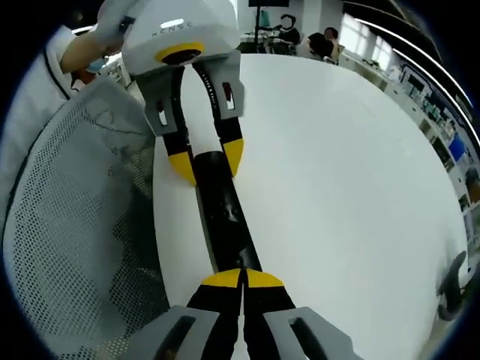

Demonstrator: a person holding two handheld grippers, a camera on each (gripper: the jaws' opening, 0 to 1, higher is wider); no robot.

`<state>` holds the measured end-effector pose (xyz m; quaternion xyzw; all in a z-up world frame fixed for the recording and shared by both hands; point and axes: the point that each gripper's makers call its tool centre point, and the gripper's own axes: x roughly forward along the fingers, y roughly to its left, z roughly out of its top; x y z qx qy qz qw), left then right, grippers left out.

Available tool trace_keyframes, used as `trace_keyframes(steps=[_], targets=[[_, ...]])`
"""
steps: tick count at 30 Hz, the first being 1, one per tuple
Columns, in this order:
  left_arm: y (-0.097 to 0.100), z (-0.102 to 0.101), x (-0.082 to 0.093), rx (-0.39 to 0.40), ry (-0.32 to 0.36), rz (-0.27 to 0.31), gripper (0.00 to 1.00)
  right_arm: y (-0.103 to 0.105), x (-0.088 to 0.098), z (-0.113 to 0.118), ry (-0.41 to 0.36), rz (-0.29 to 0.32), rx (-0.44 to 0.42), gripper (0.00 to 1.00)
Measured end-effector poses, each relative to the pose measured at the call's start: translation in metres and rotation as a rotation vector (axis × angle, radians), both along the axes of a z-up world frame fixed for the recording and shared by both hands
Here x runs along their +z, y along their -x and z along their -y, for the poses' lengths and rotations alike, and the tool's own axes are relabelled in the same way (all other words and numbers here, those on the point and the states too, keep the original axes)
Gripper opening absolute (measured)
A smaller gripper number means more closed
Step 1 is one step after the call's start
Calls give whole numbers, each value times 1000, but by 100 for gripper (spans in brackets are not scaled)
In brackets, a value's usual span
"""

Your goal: Press the specified remote control buttons in sequence, fully releasing each button before pressing the next.

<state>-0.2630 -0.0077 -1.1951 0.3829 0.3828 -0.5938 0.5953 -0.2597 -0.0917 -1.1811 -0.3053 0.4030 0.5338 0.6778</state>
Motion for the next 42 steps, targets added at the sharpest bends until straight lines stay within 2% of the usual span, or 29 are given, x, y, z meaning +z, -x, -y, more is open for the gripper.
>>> trace_keyframes(steps=[3,5,6,11,15,16,18,22,24,26,30,32,33,35,36,37,39,42], targets=[[0,0,0,8,-8,-1,24,4,-1,-7,-4,-2,9,0],[0,0,0,15,-11,-4,24,1,-1,-6,22,35,41,0],[0,0,0,14,-10,-5,24,4,-1,-6,23,21,40,0],[0,0,0,19,0,-9,24,2,-2,-6,53,30,69,0],[0,0,0,22,13,-7,24,2,-3,-8,105,66,95,0],[0,0,0,21,11,-3,24,0,-3,-7,127,96,133,0],[0,0,0,18,4,3,24,0,-4,-7,123,93,124,0],[-1,0,1,16,8,-7,24,-2,-3,-7,52,57,39,0],[-1,0,0,15,8,-6,24,-3,-2,-7,-8,44,-12,0],[0,0,0,18,9,-3,24,-3,-1,-6,-46,42,-14,0],[0,0,1,23,11,-2,24,-7,2,-10,-139,11,-82,0],[0,-1,1,20,17,1,24,-5,4,-14,-149,12,-61,0],[0,-1,1,21,22,-1,24,-2,5,-18,-141,21,-16,0],[-1,-1,1,25,31,-6,24,2,-1,-14,-71,50,52,0],[-1,-1,1,29,33,-7,24,3,-3,-13,-60,54,66,0],[-1,-1,1,33,36,-8,24,1,1,-17,-84,68,64,0],[0,-1,1,34,47,-6,24,4,0,-19,-85,40,63,0],[-1,-2,1,44,80,-8,24,5,-1,-18,-20,101,177,0]])
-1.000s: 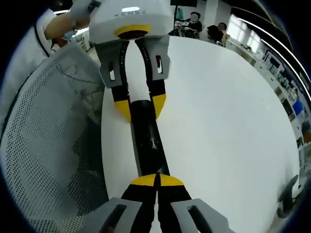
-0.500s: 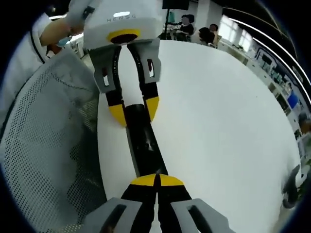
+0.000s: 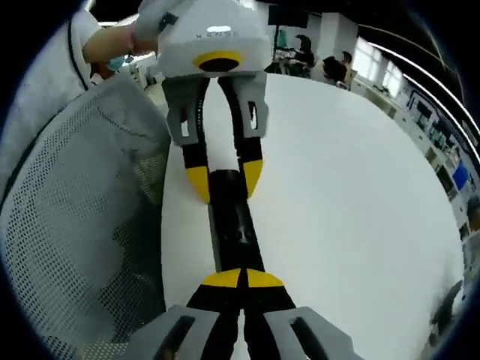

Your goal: Press the specified remote control buttons in sequence, fully releasing each button before pressing the next.

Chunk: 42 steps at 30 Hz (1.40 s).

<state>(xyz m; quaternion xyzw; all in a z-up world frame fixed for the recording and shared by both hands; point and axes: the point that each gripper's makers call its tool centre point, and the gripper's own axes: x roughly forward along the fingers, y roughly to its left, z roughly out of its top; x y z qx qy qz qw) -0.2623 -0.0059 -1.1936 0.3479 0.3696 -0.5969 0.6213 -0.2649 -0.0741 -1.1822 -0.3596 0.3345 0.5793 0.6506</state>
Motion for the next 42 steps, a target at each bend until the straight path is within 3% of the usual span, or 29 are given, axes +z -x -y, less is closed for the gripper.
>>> trace_keyframes(steps=[3,6,14,17,20,22,28,31,34,37,42], targets=[[0,1,0,-5,0,4,24,0,-1,0,53,53,73,0],[0,2,0,-5,-8,-1,24,0,-1,-2,90,64,89,0],[0,0,0,21,34,6,24,-3,-2,-3,148,7,85,0],[0,0,0,35,59,1,24,-3,-1,-2,97,-32,38,0],[1,1,1,22,78,16,24,0,2,-1,-6,-62,73,0],[2,1,1,39,125,15,24,1,2,0,-91,-131,-11,0],[1,2,0,16,145,10,24,-7,5,1,-97,-63,-17,3],[1,2,0,10,137,9,24,-3,7,-6,-126,-106,-20,6],[1,2,0,11,141,6,24,1,-2,-4,-58,-84,29,6],[1,3,0,20,144,5,24,1,0,-8,-79,-94,17,6],[1,3,0,45,157,9,24,4,-2,-8,6,-16,117,6]])
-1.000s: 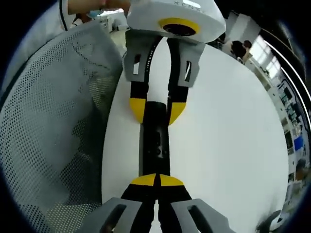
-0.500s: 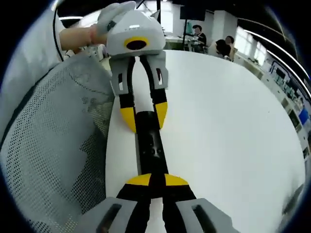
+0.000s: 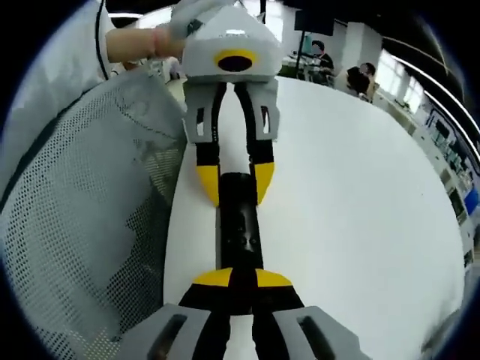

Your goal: Press the specified remote control buttons in sequence, fully releasing each button before pressing the next.

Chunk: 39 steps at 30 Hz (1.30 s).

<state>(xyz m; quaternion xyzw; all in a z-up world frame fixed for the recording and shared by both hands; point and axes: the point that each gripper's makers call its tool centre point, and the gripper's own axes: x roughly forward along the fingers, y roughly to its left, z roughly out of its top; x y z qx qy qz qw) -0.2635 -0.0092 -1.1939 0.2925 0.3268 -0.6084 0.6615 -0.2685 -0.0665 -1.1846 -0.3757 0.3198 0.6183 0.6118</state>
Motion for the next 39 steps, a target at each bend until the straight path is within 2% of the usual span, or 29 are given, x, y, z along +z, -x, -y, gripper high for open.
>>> trace_keyframes(steps=[3,6,11,13,14,18,20,21,23,25,27,28,29,30,32,35,36,39], targets=[[0,0,0,6,1,3,24,0,-1,-1,42,-6,-11,6],[1,1,0,-6,-2,4,24,1,-2,-1,121,18,20,6],[1,1,0,-4,3,2,24,-1,-2,-1,153,1,-9,6],[1,1,0,1,7,2,24,-1,-2,0,123,-9,-32,6],[0,1,0,2,7,3,24,-1,-1,-1,68,-34,-63,6],[1,0,0,5,13,3,24,-2,2,0,-101,6,-57,6],[1,0,0,6,18,3,24,-1,3,1,-145,12,-77,6],[1,0,0,9,23,2,24,0,3,1,-149,32,-43,6],[1,0,0,9,34,4,24,-1,3,0,-137,30,-34,8],[1,0,1,9,41,4,24,-6,4,-2,-96,78,51,13],[1,0,1,7,41,4,24,3,1,-3,-56,36,145,9],[1,0,1,5,40,4,24,7,1,-4,-40,41,189,7],[2,0,1,3,39,4,24,2,2,-4,-24,82,208,6],[2,0,1,2,38,3,24,3,2,-4,-12,90,227,6],[2,0,2,0,38,3,24,3,1,-5,-2,55,195,6],[2,0,2,5,44,2,24,1,1,-5,19,-66,68,5],[2,0,2,4,46,2,24,0,1,-6,40,-85,35,5],[1,0,2,6,48,2,24,-1,0,-7,77,-94,-35,5]])
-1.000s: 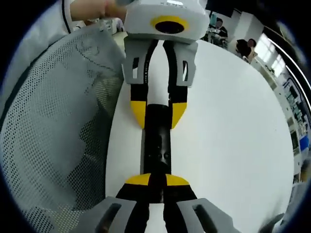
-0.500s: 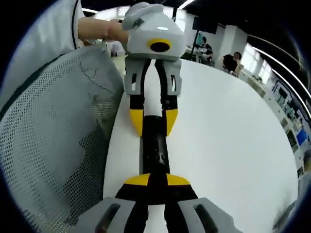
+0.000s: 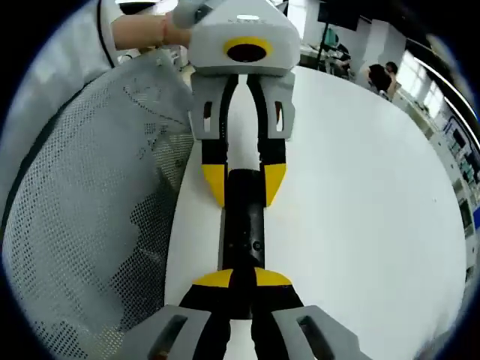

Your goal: Press the specified remote control buttons in sequence, fully releasing each button before pressing the next.

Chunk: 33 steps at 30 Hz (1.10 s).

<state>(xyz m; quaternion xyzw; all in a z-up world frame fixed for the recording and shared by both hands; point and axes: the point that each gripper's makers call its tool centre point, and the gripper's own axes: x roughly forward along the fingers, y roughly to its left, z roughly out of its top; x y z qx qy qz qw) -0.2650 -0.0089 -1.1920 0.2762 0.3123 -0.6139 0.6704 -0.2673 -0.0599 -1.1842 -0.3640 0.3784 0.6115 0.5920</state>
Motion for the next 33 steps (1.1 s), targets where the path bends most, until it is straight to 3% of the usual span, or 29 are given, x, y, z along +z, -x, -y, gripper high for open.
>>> trace_keyframes(steps=[3,5,8,12,17,19,21,26,27,31,33], targets=[[0,0,0,-1,-3,0,24,-1,0,0,0,-31,-96,5],[0,0,0,-1,-3,0,24,-2,0,-1,-7,-29,-108,5],[0,0,0,-1,-3,1,24,1,0,0,-17,23,-83,5],[0,0,0,-1,-3,1,24,2,0,-1,-37,137,86,5],[0,0,0,-3,-7,2,24,4,-1,-1,-3,176,244,5],[0,0,0,-4,-10,1,24,3,-1,-2,-3,142,208,5],[0,0,0,-4,-10,1,24,2,-1,-2,-14,56,63,4],[0,0,0,-8,-11,0,24,-2,-2,-3,36,44,-154,4],[0,0,0,-11,-14,-1,24,-3,-2,-3,31,26,-247,4],[0,0,-1,-17,-29,-2,24,-4,-1,-4,-37,-5,-409,3],[0,0,-1,-18,-29,-1,24,-5,0,-4,-55,-13,-426,3]])
